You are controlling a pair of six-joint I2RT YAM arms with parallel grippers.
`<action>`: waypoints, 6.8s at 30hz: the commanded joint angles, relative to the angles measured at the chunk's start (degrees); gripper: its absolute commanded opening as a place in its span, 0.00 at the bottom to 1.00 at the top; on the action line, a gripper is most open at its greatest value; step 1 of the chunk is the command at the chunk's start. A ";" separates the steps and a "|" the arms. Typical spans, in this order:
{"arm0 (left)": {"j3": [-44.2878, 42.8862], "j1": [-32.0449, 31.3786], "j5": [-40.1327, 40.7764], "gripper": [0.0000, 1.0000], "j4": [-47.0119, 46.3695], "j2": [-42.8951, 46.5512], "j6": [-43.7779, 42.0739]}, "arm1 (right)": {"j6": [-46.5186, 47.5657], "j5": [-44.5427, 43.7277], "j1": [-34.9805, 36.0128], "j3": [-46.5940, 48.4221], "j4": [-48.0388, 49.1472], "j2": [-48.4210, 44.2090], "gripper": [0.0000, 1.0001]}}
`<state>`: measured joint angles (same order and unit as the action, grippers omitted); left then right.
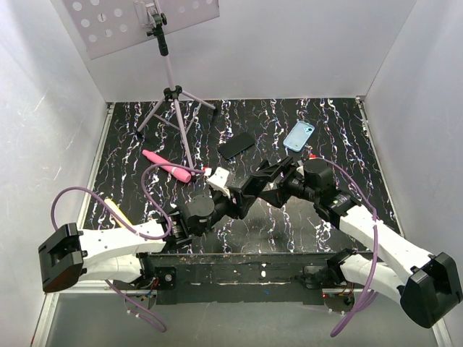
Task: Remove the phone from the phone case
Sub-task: Pick up the phone at the center of the board, then adjust the phone, then remove the phone case from the phone.
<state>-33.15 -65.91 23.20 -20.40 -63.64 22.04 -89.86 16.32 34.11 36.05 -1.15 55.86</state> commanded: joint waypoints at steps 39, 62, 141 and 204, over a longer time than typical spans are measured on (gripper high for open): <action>-20.03 20.12 -90.34 0.00 43.53 1.77 -9.04 | 76.07 39.37 1.57 17.74 -34.46 -0.05 0.78; -17.94 26.18 -80.08 0.39 23.71 4.82 10.60 | 52.10 33.61 8.69 5.09 -2.93 -5.58 0.01; -24.42 35.50 -76.64 0.00 19.08 8.44 26.56 | 57.52 40.10 10.63 13.69 3.17 -4.62 0.27; -18.71 36.99 -70.66 0.00 -13.26 4.05 63.65 | 95.22 0.30 13.35 26.00 -9.48 -3.65 0.01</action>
<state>-51.05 -26.83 -42.37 -31.68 -61.34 80.62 -0.58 31.42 48.88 62.78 -14.17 52.47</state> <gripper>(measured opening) 0.132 0.223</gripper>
